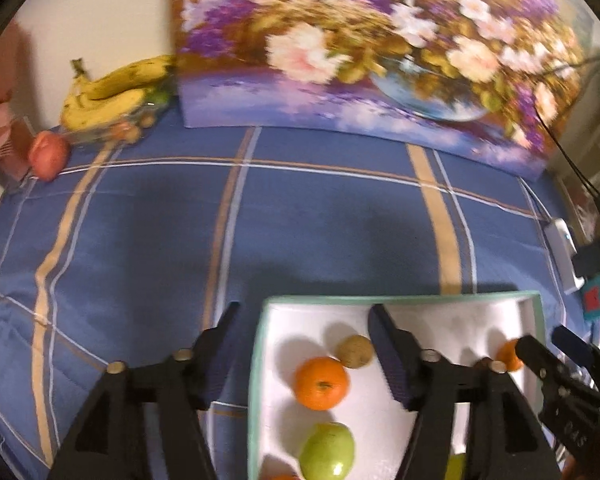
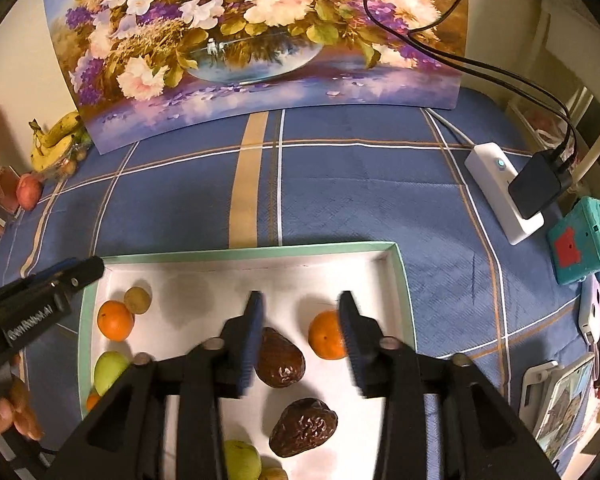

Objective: Organize fruits

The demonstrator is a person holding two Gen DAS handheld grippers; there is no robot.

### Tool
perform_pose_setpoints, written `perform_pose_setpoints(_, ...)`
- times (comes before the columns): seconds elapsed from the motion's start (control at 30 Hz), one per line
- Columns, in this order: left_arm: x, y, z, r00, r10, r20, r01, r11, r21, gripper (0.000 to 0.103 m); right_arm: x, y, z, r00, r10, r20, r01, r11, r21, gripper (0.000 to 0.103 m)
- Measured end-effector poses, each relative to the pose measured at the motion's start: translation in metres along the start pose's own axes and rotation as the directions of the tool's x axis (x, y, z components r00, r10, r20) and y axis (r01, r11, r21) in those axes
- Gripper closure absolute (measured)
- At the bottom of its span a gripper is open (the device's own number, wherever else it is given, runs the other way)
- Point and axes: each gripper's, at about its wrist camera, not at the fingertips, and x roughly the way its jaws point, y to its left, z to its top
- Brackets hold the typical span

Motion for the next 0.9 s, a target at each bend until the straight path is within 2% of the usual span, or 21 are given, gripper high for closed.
perform_pose_setpoints(0.03,-0.001,0.003,0.001,1.0,0.009,0.002,-0.009,1.0,-0.006,0.029,0.0,0.001,0.0,1.0,0.0,0.001,0.0,1.0,-0.006,0.037)
perform_pose_setpoints(0.1,-0.001,0.01,0.002,0.999,0.032,0.006,-0.031,0.999,-0.026,0.015,0.001,0.003,0.0,1.0,0.001,0.003,-0.001,1.0,-0.012,0.035)
perform_pose_setpoints(0.2,0.001,0.02,0.003,0.999,0.054,0.003,-0.053,0.997,-0.06,0.008,0.002,0.006,0.0,1.0,-0.01,0.002,0.01,1.0,-0.019,0.031)
perform_pose_setpoints(0.27,0.003,0.025,0.003,0.998,0.064,-0.001,-0.064,0.995,-0.077,0.0,0.003,0.008,0.0,1.0,-0.015,0.003,0.015,0.999,-0.031,0.021)
perform_pose_setpoints(0.47,0.002,0.033,0.002,0.995,0.096,0.012,-0.094,0.992,-0.087,0.0,0.003,0.015,0.0,1.0,-0.022,0.016,0.023,0.999,-0.048,0.011)
perform_pose_setpoints(0.9,-0.009,0.041,-0.001,0.997,0.07,0.027,-0.066,0.991,-0.12,0.0,0.0,0.032,-0.005,0.998,-0.036,0.042,0.038,0.997,-0.064,0.011)
